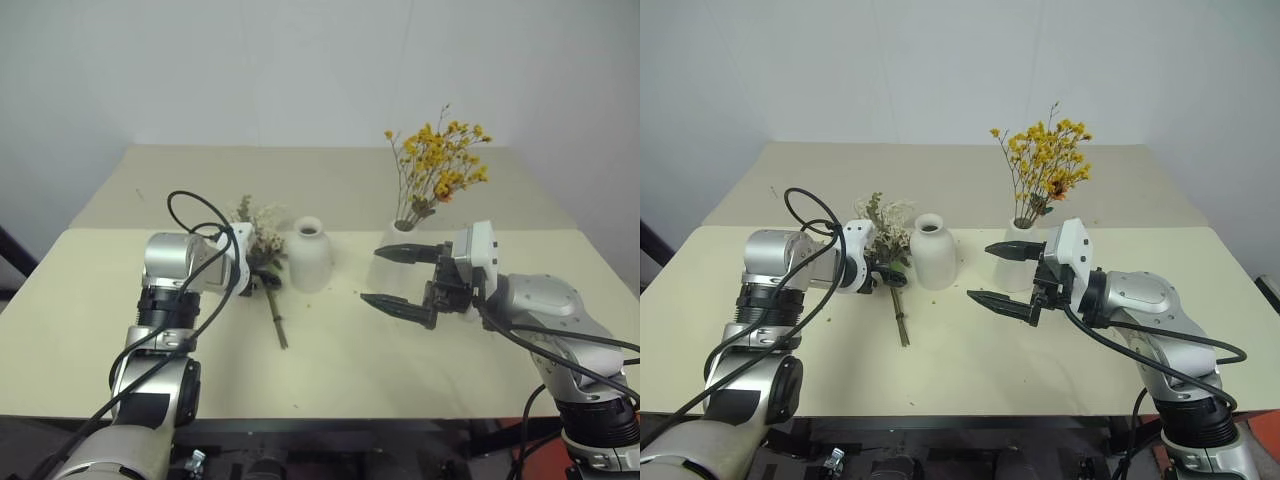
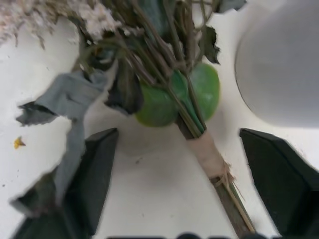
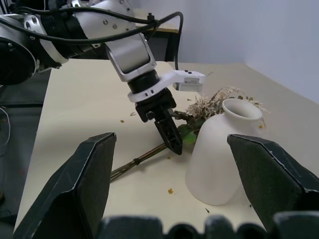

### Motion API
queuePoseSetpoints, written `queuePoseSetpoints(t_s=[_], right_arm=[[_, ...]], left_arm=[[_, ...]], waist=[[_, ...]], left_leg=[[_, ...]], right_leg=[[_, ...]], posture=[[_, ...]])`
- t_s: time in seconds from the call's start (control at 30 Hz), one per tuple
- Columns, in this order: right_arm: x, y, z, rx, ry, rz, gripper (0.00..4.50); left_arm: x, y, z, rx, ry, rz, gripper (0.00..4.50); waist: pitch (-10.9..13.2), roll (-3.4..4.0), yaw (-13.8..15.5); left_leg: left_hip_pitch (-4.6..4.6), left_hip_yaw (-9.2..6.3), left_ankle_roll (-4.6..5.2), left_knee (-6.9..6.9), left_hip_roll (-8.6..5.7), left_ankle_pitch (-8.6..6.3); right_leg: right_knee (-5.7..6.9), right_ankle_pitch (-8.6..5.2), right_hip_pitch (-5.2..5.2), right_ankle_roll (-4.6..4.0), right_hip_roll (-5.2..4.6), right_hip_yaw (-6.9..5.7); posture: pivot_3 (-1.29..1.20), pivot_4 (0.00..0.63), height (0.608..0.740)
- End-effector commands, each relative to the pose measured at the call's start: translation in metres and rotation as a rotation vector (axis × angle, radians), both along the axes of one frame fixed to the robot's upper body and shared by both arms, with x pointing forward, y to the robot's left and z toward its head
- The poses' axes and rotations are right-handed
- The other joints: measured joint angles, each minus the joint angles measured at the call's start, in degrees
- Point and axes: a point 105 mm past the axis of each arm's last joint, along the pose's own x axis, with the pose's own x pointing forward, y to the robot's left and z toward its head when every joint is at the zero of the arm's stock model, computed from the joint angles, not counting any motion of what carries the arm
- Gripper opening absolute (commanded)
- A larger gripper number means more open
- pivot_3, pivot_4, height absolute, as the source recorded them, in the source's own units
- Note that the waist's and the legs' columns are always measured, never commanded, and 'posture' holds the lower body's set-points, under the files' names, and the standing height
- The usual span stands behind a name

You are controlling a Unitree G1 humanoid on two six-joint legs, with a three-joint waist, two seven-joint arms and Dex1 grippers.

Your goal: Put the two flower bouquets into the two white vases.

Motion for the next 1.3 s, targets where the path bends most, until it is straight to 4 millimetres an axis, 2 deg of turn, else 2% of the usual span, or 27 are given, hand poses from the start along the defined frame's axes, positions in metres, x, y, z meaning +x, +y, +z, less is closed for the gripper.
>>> queuePoseSetpoints(t_s=[0.03, 0.07, 0.33, 0.47, 0.53, 0.63, 0.77, 0.83, 0.9, 1.07, 1.3], right_arm=[[-0.007, 0.000, 0.011, 0.023, -0.050, 0.008, 4.23], [-0.008, -0.001, 0.011, 0.023, -0.050, 0.007, 4.23], [-0.008, 0.001, 0.009, 0.028, -0.035, 0.015, 4.23], [-0.007, 0.002, 0.009, 0.034, -0.030, 0.019, 4.23], [-0.006, 0.001, 0.008, 0.035, -0.026, 0.019, 4.23], [-0.004, 0.001, 0.006, 0.036, -0.018, 0.019, 4.23], [-0.002, 0.001, 0.005, 0.034, -0.014, 0.017, 4.23], [0.000, 0.000, 0.005, 0.036, -0.012, 0.003, 4.23], [0.004, -0.002, 0.006, 0.042, -0.009, -0.022, 4.23], [0.014, -0.008, 0.008, 0.039, 0.002, -0.127, 4.23], [0.024, -0.014, 0.006, 0.019, 0.008, -0.231, 4.23]], left_arm=[[-0.003, 0.003, -0.012, 0.004, 0.047, 0.013, 3.00], [-0.002, 0.006, -0.011, 0.010, 0.043, 0.021, 2.59], [0.002, 0.042, 0.012, 0.043, -0.026, 0.122, 0.16], [0.008, 0.060, 0.039, 0.060, -0.171, 0.155, 0.10], [0.012, 0.065, 0.060, 0.013, -0.283, 0.165, 0.10], [0.015, 0.070, 0.086, -0.071, -0.357, 0.181, 0.10], [0.017, 0.064, 0.124, -0.163, -0.503, 0.135, 0.10], [0.014, 0.051, 0.160, -0.233, -0.718, 0.025, 0.10], [0.007, 0.041, 0.184, -0.268, -0.904, -0.085, 0.10], [0.001, 0.022, 0.204, -0.352, -1.078, -0.239, 0.10], [-0.006, -0.008, 0.217, -0.560, -1.128, -0.394, 0.10]], waist=[[0.00, 0.00, -0.02], [0.00, 0.00, -0.04], [0.00, -0.01, -0.59], [0.01, -0.02, -0.62], [0.02, -0.02, -0.52], [0.02, -0.03, -0.40], [0.03, -0.05, -0.20], [0.03, -0.05, -0.30], [0.04, -0.07, -0.29], [0.04, -0.07, -0.31], [0.04, -0.07, -0.39]], left_leg=[[0.02, 0.00, -0.01, 0.00, 0.00, 0.01], [0.01, 0.00, -0.02, 0.00, 0.00, 0.02], [-0.20, 0.00, -0.03, -0.01, 0.01, 0.02], [-0.22, -0.01, -0.03, -0.02, 0.02, 0.02], [-0.25, -0.02, -0.03, -0.02, 0.02, 0.02], [-0.27, -0.02, -0.03, -0.02, 0.01, 0.02], [-0.30, -0.02, -0.03, -0.01, 0.01, 0.02], [-0.30, -0.02, -0.03, -0.01, 0.01, 0.02], [-0.34, -0.01, -0.04, -0.02, 0.02, 0.03], [-0.30, 0.01, -0.06, -0.03, 0.02, 0.04], [-0.32, 0.00, -0.09, 0.01, 0.02, 0.07]], right_leg=[[0.00, 0.01, 0.02, 0.00, 0.00, 0.00], [0.00, 0.01, 0.02, 0.01, 0.00, 0.00], [-0.04, 0.01, -0.20, 0.01, 0.00, 0.00], [-0.03, 0.02, -0.22, 0.00, 0.02, 0.00], [-0.04, 0.02, -0.24, 0.00, 0.01, 0.00], [-0.06, 0.02, -0.24, -0.01, 0.00, -0.01], [-0.08, 0.03, -0.23, -0.01, -0.01, -0.03], [-0.10, 0.03, -0.23, 0.00, -0.02, -0.02], [-0.11, 0.04, -0.26, -0.03, -0.01, -0.03], [-0.11, 0.08, -0.24, -0.09, -0.02, -0.01], [-0.10, 0.09, -0.23, -0.02, 0.00, -0.01]], posture=[[0.00, 0.150, 0.740], [0.00, 0.150, 0.740], [0.00, 0.150, 0.740], [0.00, 0.150, 0.740], [0.00, 0.150, 0.740], [0.00, 0.150, 0.740], [0.00, 0.150, 0.740], [0.00, 0.150, 0.740], [0.00, 0.150, 0.740], [0.00, 0.150, 0.740], [0.00, 0.150, 0.740]])
